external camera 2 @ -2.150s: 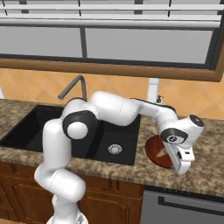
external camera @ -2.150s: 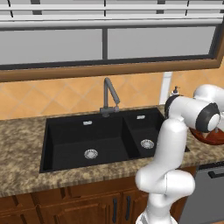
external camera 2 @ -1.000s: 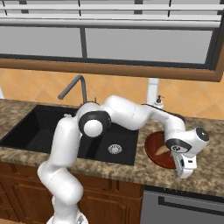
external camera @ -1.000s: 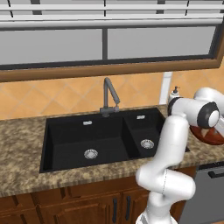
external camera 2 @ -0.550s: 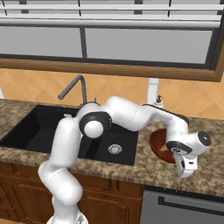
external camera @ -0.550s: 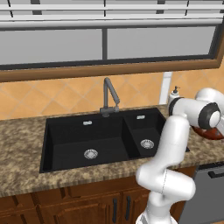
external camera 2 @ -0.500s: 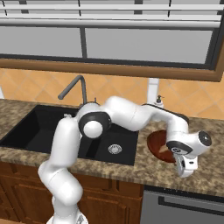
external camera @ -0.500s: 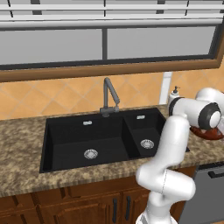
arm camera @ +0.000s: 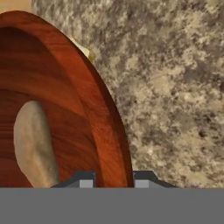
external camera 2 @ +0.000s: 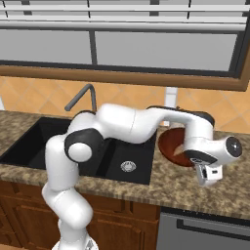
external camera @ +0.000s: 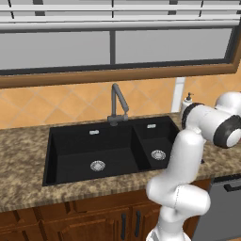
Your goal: Pick the sweet potato from the sink and place it in the bowl. Then pick the bowl and place it in the microwave. Then close the microwave door and press the start button.
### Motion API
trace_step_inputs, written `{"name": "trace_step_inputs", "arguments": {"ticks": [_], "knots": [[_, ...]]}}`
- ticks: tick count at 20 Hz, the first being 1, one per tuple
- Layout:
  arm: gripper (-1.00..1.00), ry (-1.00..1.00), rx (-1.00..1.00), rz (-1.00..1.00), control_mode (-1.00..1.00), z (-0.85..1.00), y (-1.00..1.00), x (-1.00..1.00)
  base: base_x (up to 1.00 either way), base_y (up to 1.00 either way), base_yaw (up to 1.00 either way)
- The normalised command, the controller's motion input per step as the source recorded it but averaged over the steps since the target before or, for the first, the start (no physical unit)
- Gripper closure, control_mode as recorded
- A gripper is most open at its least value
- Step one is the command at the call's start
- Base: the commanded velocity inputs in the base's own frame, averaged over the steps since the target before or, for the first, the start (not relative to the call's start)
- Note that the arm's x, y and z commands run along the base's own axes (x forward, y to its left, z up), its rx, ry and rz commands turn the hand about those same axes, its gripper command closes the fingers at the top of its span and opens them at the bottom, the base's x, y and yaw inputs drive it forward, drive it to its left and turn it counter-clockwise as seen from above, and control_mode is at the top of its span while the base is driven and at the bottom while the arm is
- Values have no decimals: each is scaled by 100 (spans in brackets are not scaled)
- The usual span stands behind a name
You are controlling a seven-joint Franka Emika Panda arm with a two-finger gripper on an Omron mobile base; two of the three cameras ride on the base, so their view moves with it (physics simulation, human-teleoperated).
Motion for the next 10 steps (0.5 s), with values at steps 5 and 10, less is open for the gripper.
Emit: {"name": "trace_step_inputs", "arguments": {"ticks": [5,10], "knots": [[100,-11,-3,0,-100,93,31,-47,0,0,0],[100,-5,-6,0,-100,78,43,-25,0,0,0]]}}
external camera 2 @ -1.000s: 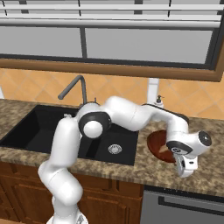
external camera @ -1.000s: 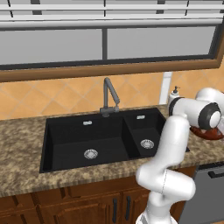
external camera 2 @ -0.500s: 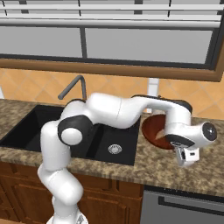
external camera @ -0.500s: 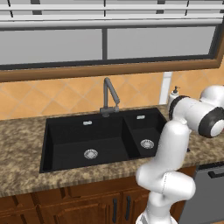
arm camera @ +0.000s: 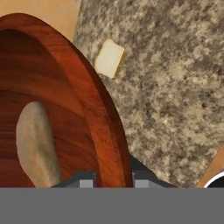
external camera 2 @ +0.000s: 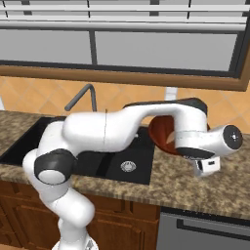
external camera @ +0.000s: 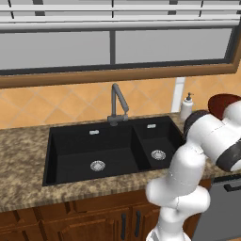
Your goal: Pick the sweet potato from the sink and place it in the bowl. Then pick the bowl and place it in the microwave. Then close the microwave door and press the start button.
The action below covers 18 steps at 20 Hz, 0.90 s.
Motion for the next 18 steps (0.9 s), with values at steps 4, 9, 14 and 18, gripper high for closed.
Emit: {"name": "trace_step_inputs", "arguments": {"ticks": [4,9,14,18], "knots": [[100,4,-10,3,-100,16,46,0,0,0,0],[100,0,-1,0,100,0,7,0,-31,16,-6],[100,0,0,0,100,0,0,0,-60,2,-40],[100,0,0,0,100,0,0,0,-33,-4,-65]]}}
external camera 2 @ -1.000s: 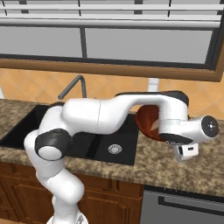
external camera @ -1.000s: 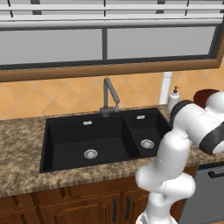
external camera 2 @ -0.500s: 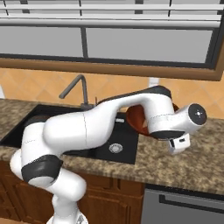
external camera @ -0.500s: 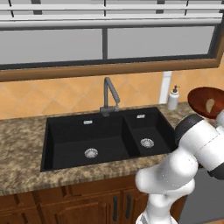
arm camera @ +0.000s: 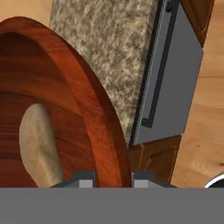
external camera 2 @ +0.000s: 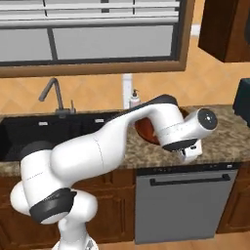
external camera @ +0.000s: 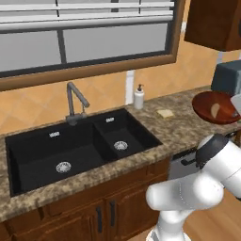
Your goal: Pick the sweet potato from the sink and place it in the bowl. Then pick the bowl and place it in the microwave. Then close the microwave door and press the start button.
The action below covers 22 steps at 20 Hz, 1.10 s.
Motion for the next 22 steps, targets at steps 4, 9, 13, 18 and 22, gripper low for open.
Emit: {"name": "trace_step_inputs", "arguments": {"ticks": [4,9,13,18,22], "knots": [[100,0,0,0,100,0,0,0,-19,-6,-72],[100,0,0,0,100,0,0,0,-4,-12,-74],[100,0,0,0,100,0,0,0,0,-3,-77],[100,0,0,0,100,0,0,0,0,-17,-75],[100,0,0,0,100,0,0,0,18,-72,-55]]}}
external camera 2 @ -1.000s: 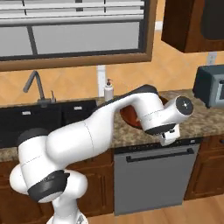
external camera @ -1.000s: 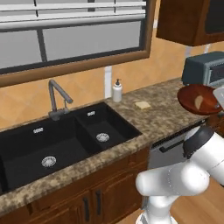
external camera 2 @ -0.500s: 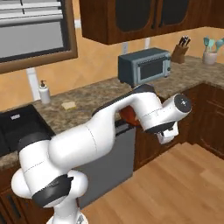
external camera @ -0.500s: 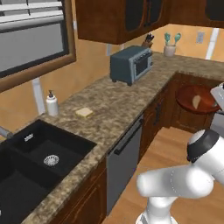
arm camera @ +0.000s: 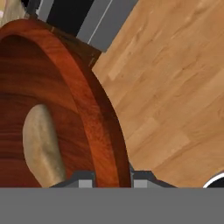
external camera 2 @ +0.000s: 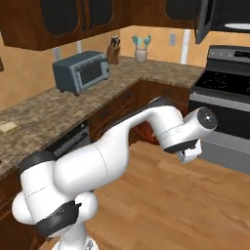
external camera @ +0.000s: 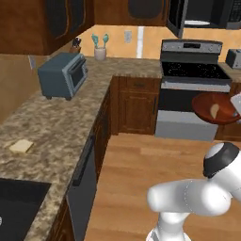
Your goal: Pick the sweet potato from the sink and place it in the bowl. Then pick the bowl and place it in the microwave. Then close the microwave door and press the start button.
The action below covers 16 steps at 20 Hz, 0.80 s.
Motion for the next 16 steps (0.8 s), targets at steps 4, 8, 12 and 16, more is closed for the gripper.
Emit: {"name": "trace_step_inputs", "arguments": {"ticks": [4,8,12,16], "knots": [[100,0,0,0,100,0,0,0,52,-100,-22],[100,0,0,0,100,0,0,0,89,-100,-3],[100,0,0,0,100,0,0,0,100,-77,-1],[100,0,0,0,100,0,0,0,100,-65,-4]]}}
